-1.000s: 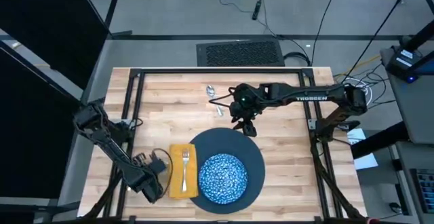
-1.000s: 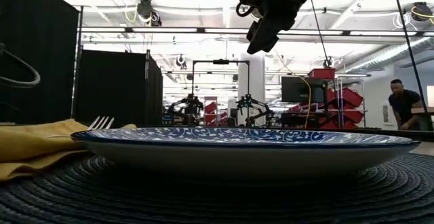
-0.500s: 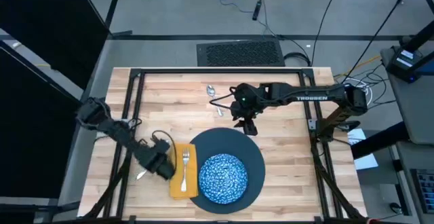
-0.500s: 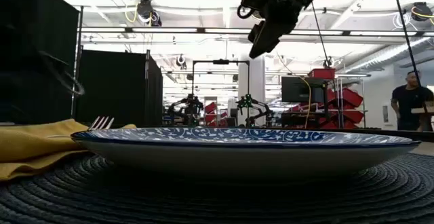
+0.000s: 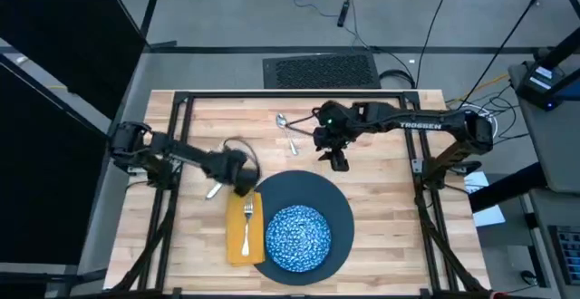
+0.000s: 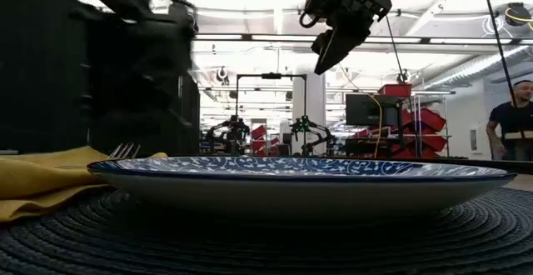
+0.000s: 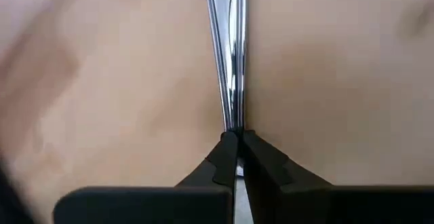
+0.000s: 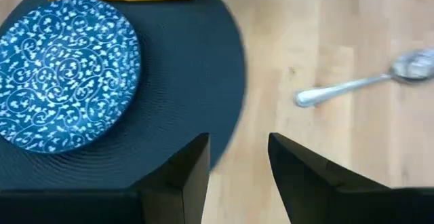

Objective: Set table place
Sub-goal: Put the silver table knife on the blue table mat to the right of the blue plate

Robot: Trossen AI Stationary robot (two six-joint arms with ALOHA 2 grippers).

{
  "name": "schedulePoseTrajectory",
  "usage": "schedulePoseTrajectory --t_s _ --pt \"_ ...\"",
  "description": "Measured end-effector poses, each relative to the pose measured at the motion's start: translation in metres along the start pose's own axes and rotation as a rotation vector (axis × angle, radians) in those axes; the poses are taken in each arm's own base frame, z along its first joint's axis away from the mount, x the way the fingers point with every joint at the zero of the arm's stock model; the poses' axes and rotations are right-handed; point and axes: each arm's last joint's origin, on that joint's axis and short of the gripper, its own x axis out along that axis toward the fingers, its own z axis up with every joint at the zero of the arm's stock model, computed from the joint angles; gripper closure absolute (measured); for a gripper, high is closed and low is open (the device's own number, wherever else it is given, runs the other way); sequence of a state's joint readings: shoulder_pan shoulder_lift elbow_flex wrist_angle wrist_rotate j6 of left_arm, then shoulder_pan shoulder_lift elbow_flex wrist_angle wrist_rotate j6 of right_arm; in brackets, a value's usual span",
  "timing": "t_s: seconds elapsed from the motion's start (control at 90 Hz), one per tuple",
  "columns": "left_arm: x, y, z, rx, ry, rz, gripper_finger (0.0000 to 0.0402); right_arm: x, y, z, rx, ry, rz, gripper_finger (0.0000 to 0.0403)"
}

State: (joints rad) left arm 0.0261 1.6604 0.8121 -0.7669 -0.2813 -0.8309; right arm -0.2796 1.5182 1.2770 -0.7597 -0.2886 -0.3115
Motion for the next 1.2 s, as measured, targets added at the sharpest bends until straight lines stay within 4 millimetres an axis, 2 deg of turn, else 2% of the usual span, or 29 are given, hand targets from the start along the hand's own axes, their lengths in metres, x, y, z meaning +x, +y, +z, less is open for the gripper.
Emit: schedulePoseTrajectory --t_s 0.222,0.411,0.633,0.767,0.922,1.122,1.2 --pt "0.002 0.012 0.058 0.044 -0.131 -0.275 0.0401 -0.04 -0.019 -0.008 0.045 -0.094 -0.09 0.0261" --pt "0.012 0.014 0.086 0.127 -0.133 -0.389 0.0401 -0.059 -0.026 -0.015 0.102 -0.122 -0.132 0.0261" --pt "0.028 -0.013 0.109 0.256 -0.079 -0.493 0.0401 -0.06 -0.026 -0.016 0.113 -0.114 -0.129 0.0261" --pt "0.025 -0.029 0.133 0.313 -0.121 -0.514 0.0401 -0.06 -0.027 -0.016 0.137 -0.117 -0.131 0.0261" --pt "0.011 -0.04 0.165 0.371 -0.191 -0.522 0.0401 -0.06 -0.025 -0.019 0.176 -0.091 -0.119 0.0261" --pt "0.015 -0.052 0.2 0.432 -0.218 -0.551 0.0401 -0.058 -0.022 -0.027 0.221 -0.024 -0.094 0.0261" --pt "0.019 -0.059 0.21 0.449 -0.22 -0.571 0.0401 -0.057 -0.02 -0.036 0.234 -0.007 -0.092 0.0261"
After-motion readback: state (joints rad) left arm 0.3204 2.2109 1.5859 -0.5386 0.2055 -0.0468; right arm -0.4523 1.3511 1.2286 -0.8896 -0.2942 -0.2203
